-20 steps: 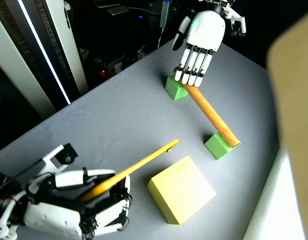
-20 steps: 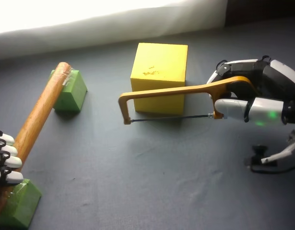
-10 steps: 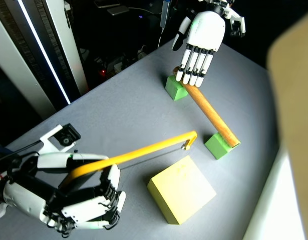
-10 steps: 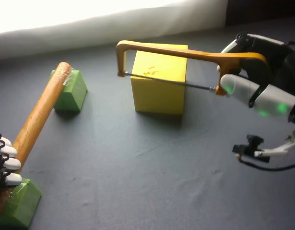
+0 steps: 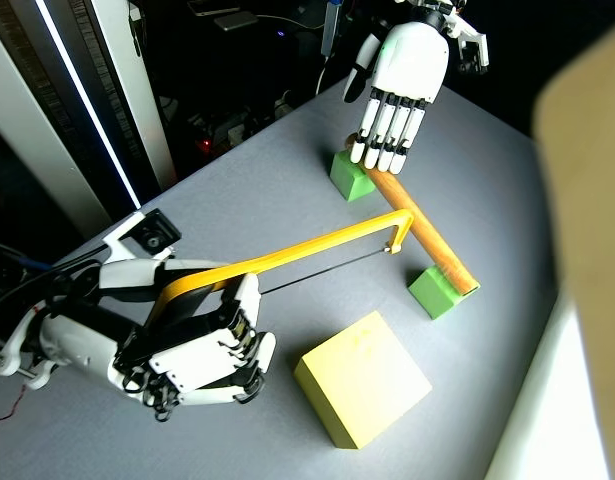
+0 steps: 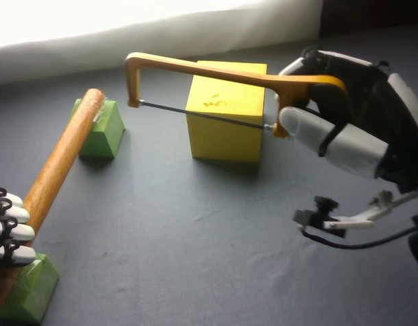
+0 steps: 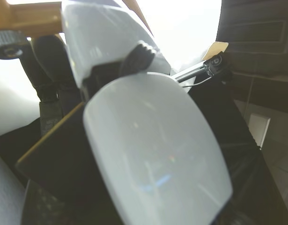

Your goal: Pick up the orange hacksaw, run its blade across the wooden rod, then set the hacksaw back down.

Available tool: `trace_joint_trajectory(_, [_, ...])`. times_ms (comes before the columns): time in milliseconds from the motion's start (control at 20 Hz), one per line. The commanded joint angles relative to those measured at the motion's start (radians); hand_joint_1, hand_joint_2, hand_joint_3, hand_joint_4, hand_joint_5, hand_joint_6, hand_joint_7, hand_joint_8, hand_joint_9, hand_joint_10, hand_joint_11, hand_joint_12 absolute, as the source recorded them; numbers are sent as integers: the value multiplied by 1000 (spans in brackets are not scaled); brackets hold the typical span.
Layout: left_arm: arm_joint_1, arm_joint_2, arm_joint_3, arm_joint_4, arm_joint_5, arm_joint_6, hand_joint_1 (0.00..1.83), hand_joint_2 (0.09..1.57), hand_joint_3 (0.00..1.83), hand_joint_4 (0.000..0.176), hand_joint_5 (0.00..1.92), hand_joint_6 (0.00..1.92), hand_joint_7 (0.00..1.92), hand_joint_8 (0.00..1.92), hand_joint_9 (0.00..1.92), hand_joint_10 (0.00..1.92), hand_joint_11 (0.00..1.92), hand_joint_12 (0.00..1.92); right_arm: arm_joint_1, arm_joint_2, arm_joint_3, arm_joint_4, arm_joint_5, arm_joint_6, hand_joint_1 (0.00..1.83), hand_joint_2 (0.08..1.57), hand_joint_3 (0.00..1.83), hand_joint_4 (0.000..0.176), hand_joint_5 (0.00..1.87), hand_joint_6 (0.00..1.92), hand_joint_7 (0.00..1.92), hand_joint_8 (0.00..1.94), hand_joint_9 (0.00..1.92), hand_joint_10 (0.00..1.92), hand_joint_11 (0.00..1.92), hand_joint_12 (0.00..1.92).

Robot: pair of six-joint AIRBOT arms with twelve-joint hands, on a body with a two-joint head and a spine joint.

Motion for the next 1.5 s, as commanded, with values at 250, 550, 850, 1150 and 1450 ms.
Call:
trace_joint_trajectory(250, [-1, -2, -3, -24, -20, -3, 109, 1306, 3, 0, 45, 4, 51, 6, 28, 6, 0, 49, 72, -58, 35, 41, 171, -62, 1370, 1154, 0, 0, 817, 980, 958, 1119, 842, 1399, 410, 1237])
trace_joint_trajectory(550, [22, -2, 5, -24, -20, -3, 129, 1294, 0, 0, 80, 1, 85, 1, 60, 1, 0, 162, 101, -117, 40, 19, 97, -104, 1366, 1164, 0, 0, 786, 1026, 941, 1144, 828, 1407, 435, 1230])
trace_joint_trajectory(850, [30, -3, 11, -24, -20, -3, 104, 1312, 1, 0, 54, 15, 50, 11, 27, 10, 10, 7, 123, -162, 61, 11, 57, -137, 1359, 1182, 0, 0, 756, 1092, 908, 1191, 771, 1439, 453, 1246])
trace_joint_trajectory(1150, [31, -3, 6, -24, -20, -3, 99, 1305, 0, 0, 62, 8, 56, 8, 39, 8, 28, 15, 163, -210, 95, 11, 8, -167, 1355, 1191, 0, 0, 735, 1128, 893, 1213, 756, 1455, 456, 1275])
trace_joint_trajectory(1450, [32, -3, 2, -24, -20, -3, 80, 1311, 1, 0, 42, 2, 25, 1, 13, 1, 4, 2, 186, -248, 99, 11, -23, -202, 1361, 1176, 0, 0, 758, 1085, 924, 1165, 785, 1418, 464, 1250])
